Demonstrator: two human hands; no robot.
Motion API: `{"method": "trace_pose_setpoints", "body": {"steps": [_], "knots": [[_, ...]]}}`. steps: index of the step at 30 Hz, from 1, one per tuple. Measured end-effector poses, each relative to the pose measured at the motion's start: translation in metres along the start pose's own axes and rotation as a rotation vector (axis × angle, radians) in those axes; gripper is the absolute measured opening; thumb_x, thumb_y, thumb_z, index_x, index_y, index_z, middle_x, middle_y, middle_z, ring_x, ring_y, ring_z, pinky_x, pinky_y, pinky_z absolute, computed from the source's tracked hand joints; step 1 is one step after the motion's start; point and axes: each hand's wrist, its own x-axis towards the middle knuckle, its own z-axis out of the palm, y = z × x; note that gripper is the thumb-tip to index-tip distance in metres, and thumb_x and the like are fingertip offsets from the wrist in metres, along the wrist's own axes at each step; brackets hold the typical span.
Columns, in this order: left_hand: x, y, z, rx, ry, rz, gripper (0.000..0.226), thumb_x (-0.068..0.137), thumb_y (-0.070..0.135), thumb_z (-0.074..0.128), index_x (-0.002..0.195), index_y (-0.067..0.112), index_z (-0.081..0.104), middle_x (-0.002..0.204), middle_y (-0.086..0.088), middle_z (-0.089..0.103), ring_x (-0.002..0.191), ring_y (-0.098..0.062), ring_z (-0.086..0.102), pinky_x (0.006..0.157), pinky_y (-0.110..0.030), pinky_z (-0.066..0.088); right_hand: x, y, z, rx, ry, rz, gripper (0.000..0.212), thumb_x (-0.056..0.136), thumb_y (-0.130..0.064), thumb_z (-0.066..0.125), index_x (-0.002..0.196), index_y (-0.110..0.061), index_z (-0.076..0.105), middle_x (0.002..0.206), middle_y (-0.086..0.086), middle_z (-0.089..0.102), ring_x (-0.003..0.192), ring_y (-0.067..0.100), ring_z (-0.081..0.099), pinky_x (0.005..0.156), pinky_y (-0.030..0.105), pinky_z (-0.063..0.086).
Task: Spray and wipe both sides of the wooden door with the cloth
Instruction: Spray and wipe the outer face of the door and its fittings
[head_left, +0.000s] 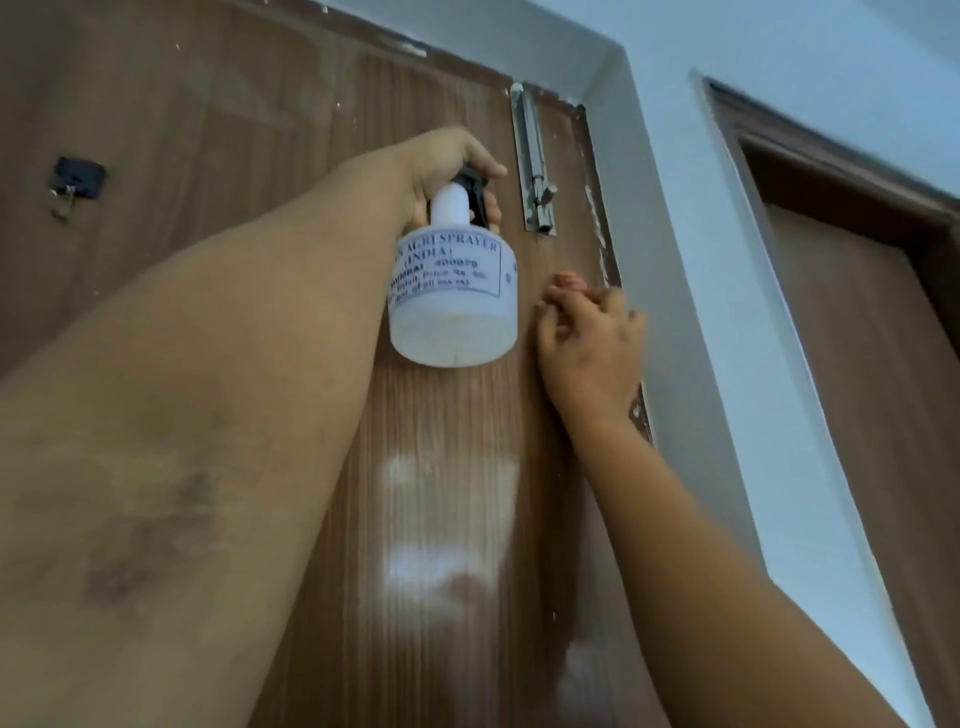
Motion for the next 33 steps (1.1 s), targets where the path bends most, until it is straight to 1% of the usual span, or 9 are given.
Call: {"method": "trace_pose_setpoints", "body": {"steps": [2,7,11,13,16,20,24,28,33], "knots": [[0.003,0.000,0.001,0.020,-0.004,0.002,0.009,0.090,0.011,0.059,0.085,0.009,0.052,0.066,-0.008,0.060,0.061,-0.023,0.060,0.063,-0.029,0.059,0.028,0.000,0.006,0.002,-0.035,0.185,0.027,0.096,-0.034,0.051,0.115,-0.028,0.069,0.117,0.004,0.054,0.102,0.024,0.042,0.078,0.028,0.036],[0.005,-0.001,0.004,0.019,0.066,0.025,0.016,0.097,0.010,0.055,0.081,0.005,0.053,0.065,-0.008,0.053,0.052,-0.020,0.056,0.042,-0.021,0.050,0.061,0.000,0.026,-0.034,-0.007,-0.058,0.026,0.096,-0.033,0.053,0.113,-0.022,0.069,0.112,0.007,0.057,0.101,0.025,0.044,0.078,0.028,0.035],[0.012,-0.001,0.003,-0.009,0.075,0.027,0.031,0.098,0.028,0.060,0.079,0.004,0.054,0.065,-0.008,0.057,0.052,-0.020,0.061,0.039,-0.019,0.048,0.086,0.012,0.031,0.146,0.063,0.052,0.023,0.096,-0.024,0.054,0.112,-0.022,0.071,0.109,0.008,0.057,0.097,0.020,0.040,0.077,0.020,0.025],[0.019,-0.001,0.003,0.038,0.069,0.026,0.038,0.096,0.036,0.062,0.081,0.002,0.057,0.066,-0.010,0.061,0.060,-0.024,0.064,0.040,-0.020,0.049,0.100,0.011,0.035,0.364,0.114,0.134,0.025,0.097,-0.017,0.051,0.112,-0.020,0.072,0.108,0.007,0.055,0.095,0.016,0.044,0.080,0.021,0.033],[0.032,0.002,0.009,0.050,0.033,0.033,0.036,0.094,0.035,0.065,0.090,-0.001,0.057,0.069,-0.011,0.062,0.061,-0.024,0.064,0.043,-0.024,0.053,0.125,-0.001,0.040,0.528,-0.068,0.028,0.027,0.099,-0.014,0.049,0.113,-0.021,0.072,0.113,0.002,0.058,0.094,0.004,0.053,0.080,0.012,0.045],[0.048,0.009,0.015,-0.060,0.028,0.045,0.030,0.095,0.030,0.062,0.094,0.001,0.054,0.065,-0.009,0.060,0.059,-0.022,0.062,0.059,-0.033,0.060,0.177,-0.007,0.037,0.429,-0.300,0.123,0.030,0.099,-0.019,0.047,0.118,-0.021,0.070,0.123,0.005,0.064,0.102,0.016,0.054,0.085,0.022,0.040],[0.059,0.017,0.019,-0.044,0.072,0.076,0.028,0.096,0.028,0.057,0.098,0.001,0.053,0.065,-0.011,0.059,0.062,-0.022,0.059,0.061,-0.030,0.057,0.220,-0.019,0.052,0.058,-0.222,-0.089,0.029,0.099,-0.028,0.049,0.118,-0.017,0.069,0.121,0.012,0.065,0.110,0.031,0.058,0.091,0.033,0.044],[0.064,0.014,0.019,0.048,0.053,0.104,0.029,0.099,0.024,0.052,0.083,0.000,0.058,0.061,-0.012,0.060,0.065,-0.023,0.057,0.072,-0.034,0.056,0.255,-0.041,0.070,-0.073,-0.247,-0.215,0.031,0.097,-0.038,0.056,0.119,-0.019,0.068,0.124,0.007,0.065,0.116,0.027,0.058,0.102,0.036,0.043],[0.066,0.014,0.012,0.014,0.071,0.093,0.027,0.094,0.025,0.058,0.104,0.001,0.052,0.069,-0.011,0.061,0.068,-0.024,0.062,0.075,-0.036,0.059,0.273,-0.044,0.064,-0.037,-0.403,-0.183,0.029,0.096,-0.029,0.061,0.122,-0.017,0.069,0.124,0.008,0.067,0.110,0.025,0.063,0.093,0.032,0.049]]}}
